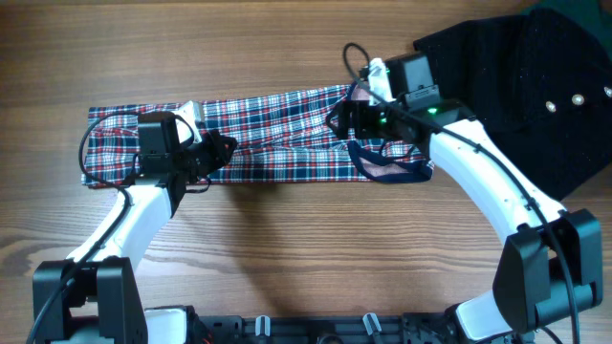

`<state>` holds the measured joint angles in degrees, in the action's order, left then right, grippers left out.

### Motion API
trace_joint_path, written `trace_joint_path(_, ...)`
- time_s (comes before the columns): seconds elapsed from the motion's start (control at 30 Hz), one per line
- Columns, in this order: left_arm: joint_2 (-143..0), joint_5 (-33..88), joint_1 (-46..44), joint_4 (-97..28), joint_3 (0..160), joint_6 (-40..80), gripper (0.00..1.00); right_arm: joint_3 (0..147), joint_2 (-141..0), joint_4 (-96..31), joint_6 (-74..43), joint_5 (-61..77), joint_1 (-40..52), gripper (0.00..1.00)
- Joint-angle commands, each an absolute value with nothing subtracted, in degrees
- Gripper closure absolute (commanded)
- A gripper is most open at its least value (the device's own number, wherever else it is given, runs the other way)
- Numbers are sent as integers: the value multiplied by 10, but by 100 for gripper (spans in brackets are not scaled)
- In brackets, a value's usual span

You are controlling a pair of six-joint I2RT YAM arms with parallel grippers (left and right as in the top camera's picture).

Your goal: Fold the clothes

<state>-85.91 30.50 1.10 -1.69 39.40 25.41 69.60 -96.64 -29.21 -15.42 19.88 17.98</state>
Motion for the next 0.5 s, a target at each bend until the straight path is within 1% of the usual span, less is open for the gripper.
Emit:
trace_joint_path(0.0,-853,293,8,-37,398,227,94,708,-970,-298,-165,190,159,0)
trace_joint_path(0.17,-853,296,8,-107,398,197,96,708,-970,-298,-167,179,153,0)
trace_joint_path(0.3,-853,295,8,-111,398,197,96,708,-970,-298,-167,176,151,0)
trace_joint_path(0.37,-853,293,8,-114,398,173,96,708,-970,-300,-167,176,151,0)
trace_joint_path(0.47,-863,246,8,-112,398,167,96,708,-970,-301,-167,176,151,0)
